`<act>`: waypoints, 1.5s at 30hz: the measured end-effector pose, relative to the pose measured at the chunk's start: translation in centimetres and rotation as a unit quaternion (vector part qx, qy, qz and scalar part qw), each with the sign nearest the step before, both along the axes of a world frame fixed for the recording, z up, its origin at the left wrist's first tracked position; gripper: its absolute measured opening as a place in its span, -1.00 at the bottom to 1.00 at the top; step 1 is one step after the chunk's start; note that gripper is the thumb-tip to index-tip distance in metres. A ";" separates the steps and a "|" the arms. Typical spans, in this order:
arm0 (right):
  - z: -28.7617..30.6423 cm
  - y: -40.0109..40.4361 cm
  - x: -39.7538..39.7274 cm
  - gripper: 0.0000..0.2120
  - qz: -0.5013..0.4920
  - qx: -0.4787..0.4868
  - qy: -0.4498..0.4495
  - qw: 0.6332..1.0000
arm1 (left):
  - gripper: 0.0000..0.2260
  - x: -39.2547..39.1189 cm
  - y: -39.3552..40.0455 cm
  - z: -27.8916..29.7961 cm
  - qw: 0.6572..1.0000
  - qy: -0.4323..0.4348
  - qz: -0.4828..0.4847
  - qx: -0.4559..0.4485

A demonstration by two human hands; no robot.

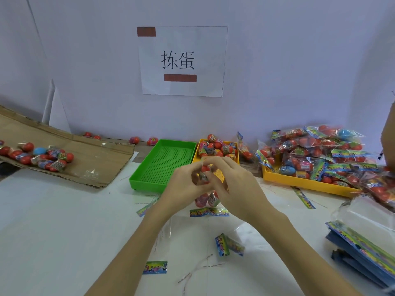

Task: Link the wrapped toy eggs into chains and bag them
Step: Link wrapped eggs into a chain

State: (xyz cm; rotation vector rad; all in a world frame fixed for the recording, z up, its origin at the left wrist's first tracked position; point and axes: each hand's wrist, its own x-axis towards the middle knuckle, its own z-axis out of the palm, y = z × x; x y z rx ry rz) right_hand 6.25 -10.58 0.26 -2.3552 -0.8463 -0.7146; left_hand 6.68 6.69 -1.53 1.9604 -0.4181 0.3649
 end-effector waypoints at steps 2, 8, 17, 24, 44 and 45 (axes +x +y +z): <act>0.1 0.1 -0.2 -0.76 -0.008 -0.020 -0.003 1.000 | -0.70 0.0 0.2 0.0 1.000 0.001 -0.007 -0.003; 0.4 -0.4 0.2 -0.74 -0.021 -0.035 0.028 0.999 | -0.76 -0.1 0.2 0.0 1.000 0.004 -0.012 -0.017; 1.3 -1.2 0.3 -0.70 0.070 0.146 0.090 0.983 | -0.86 0.1 0.5 0.6 0.994 0.043 0.022 -0.094; -0.9 -2.9 4.2 -0.74 -0.128 0.063 0.114 0.983 | -0.87 0.5 1.6 0.4 0.982 0.092 0.073 -0.146; -1.3 0.3 11.0 -0.66 -0.241 -0.144 0.128 0.951 | -0.62 -0.1 1.1 0.7 0.992 0.090 0.001 -0.086; -1.2 0.2 10.7 -0.69 -0.232 -0.112 0.114 0.960 | -0.60 -0.2 1.0 0.7 0.992 0.094 -0.003 -0.083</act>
